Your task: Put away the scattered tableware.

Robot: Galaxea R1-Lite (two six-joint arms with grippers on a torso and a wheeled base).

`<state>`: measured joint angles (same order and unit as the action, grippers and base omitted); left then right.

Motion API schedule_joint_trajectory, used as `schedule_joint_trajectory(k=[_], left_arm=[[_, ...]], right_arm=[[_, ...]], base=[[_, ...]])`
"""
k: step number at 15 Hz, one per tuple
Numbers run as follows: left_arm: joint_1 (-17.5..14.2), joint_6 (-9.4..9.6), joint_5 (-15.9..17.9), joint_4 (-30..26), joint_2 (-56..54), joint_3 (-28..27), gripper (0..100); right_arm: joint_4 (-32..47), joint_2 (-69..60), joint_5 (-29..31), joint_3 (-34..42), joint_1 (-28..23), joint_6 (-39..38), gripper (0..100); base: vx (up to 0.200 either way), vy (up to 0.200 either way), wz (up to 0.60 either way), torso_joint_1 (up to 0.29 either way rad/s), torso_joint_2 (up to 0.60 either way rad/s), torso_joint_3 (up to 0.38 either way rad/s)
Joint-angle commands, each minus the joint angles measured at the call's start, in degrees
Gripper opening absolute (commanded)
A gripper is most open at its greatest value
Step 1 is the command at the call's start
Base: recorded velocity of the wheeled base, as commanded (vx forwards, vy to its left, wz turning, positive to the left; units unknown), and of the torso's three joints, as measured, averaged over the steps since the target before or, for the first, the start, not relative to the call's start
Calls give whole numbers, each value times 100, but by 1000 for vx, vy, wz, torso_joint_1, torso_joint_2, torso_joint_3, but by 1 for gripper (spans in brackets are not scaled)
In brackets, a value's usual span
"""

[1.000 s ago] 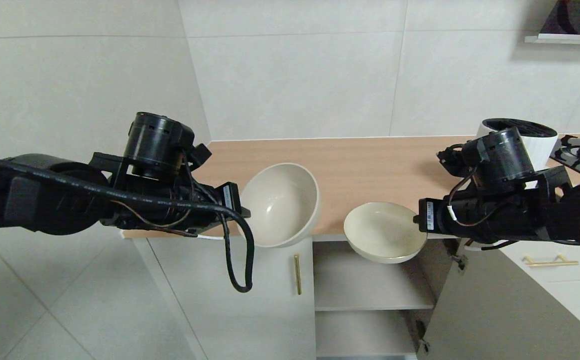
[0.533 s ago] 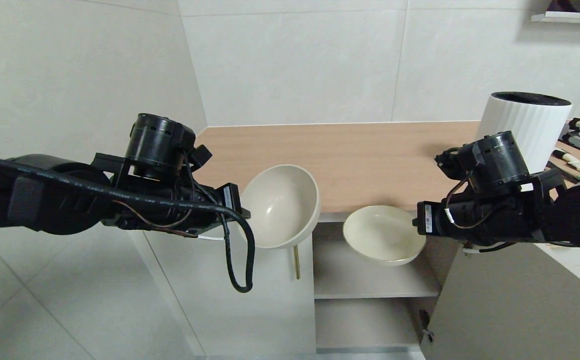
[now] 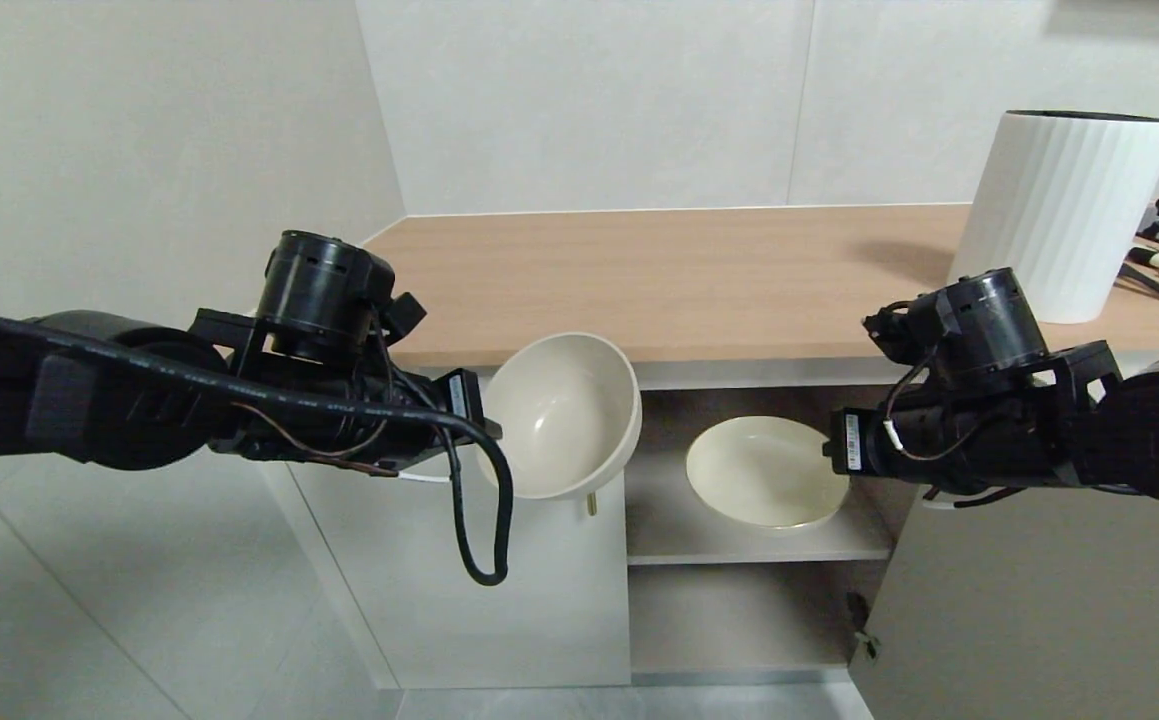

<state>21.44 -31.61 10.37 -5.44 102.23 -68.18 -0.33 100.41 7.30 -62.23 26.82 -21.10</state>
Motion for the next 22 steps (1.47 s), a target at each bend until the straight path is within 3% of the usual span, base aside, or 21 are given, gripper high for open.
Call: schedule_joint_trajectory(k=[1, 6, 11, 22], left_arm=[[0, -3, 0, -1, 34, -2, 0], [0, -3, 0, -1, 43, -2, 0], [0, -3, 0, -1, 78, -2, 0], [0, -12, 0, -1, 104, -2, 0]], right_arm=[[-2, 13, -1, 1, -1, 10, 0], [-2, 57, 8, 1, -1, 10, 0], [-2, 154, 8, -8, -1, 10, 0], [-670, 2228, 34, -518, -159, -52, 0]], base=[[0, 0, 0, -154, 456, 305], [0, 0, 0, -118, 412, 292], [0, 0, 0, -13, 59, 37], [0, 0, 0, 0, 0, 0]])
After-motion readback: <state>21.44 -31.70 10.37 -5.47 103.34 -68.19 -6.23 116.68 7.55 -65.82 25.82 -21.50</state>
